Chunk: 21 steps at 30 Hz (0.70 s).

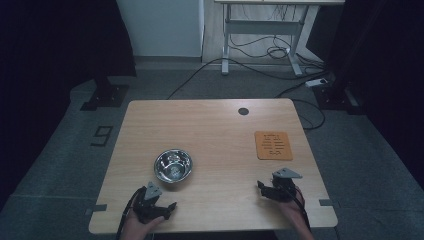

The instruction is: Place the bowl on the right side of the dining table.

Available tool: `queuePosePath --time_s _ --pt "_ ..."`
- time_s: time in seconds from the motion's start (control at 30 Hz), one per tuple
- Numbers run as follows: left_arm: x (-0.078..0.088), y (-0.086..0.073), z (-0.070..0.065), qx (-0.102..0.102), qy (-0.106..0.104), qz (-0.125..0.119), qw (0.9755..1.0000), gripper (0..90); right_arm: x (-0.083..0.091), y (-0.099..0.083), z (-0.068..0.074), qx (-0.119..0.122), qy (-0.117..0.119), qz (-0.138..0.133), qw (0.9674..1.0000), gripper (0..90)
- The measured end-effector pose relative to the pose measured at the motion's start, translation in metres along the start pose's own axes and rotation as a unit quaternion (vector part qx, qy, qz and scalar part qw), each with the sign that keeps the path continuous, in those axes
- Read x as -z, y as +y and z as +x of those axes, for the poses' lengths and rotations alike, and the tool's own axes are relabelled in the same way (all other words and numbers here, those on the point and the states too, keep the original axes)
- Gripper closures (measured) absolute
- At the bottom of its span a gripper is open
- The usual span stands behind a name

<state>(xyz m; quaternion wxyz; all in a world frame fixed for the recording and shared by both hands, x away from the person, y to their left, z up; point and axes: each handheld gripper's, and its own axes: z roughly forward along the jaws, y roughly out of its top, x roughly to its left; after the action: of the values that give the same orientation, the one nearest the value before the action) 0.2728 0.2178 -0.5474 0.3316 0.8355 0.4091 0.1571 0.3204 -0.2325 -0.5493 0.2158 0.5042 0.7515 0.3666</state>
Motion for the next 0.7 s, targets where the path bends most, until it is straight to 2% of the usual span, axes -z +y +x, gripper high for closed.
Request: queuePosePath --time_s 0.17,0.7 --pt "0.000 0.000 0.000 0.000 0.000 0.000 1.0000 10.8 0.007 0.005 0.001 -0.006 0.006 -0.018 0.9998 28.9" --pt "0.000 0.000 0.000 0.000 0.000 0.000 1.0000 10.8 0.014 0.018 0.014 -0.012 0.032 -0.042 0.9985 29.2"
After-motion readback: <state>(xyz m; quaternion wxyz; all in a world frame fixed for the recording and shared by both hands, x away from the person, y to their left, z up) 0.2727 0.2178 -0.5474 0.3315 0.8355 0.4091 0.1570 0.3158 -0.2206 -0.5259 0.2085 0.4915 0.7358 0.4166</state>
